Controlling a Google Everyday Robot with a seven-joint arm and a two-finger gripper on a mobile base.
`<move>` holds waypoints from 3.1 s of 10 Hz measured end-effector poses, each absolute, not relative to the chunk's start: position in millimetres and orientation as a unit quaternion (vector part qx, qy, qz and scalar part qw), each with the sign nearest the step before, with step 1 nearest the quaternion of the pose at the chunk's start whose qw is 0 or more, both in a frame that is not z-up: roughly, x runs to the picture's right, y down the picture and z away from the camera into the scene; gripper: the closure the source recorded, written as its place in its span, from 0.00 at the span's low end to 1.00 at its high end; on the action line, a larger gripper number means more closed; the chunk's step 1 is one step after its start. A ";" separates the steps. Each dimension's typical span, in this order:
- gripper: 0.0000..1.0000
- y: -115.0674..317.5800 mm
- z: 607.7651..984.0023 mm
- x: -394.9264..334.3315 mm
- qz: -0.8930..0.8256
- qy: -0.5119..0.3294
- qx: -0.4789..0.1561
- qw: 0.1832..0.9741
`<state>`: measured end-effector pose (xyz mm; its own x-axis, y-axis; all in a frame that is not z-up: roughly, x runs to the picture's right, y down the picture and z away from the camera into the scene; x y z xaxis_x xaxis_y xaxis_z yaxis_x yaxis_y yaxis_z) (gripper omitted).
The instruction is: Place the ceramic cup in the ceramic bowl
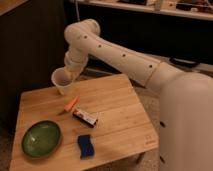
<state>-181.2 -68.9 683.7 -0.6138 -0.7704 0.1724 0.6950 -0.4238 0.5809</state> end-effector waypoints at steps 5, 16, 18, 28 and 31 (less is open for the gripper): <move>1.00 -51.4 628.0 -233.8 -0.880 -0.320 0.123 0.329; 1.00 22.1 608.9 -295.6 -0.895 -0.368 0.112 0.228; 1.00 42.4 626.0 -296.3 -0.891 -0.383 0.106 0.221; 1.00 116.4 701.4 -331.9 -0.887 -0.422 0.039 0.184; 1.00 127.7 711.7 -332.3 -0.882 -0.434 0.034 0.181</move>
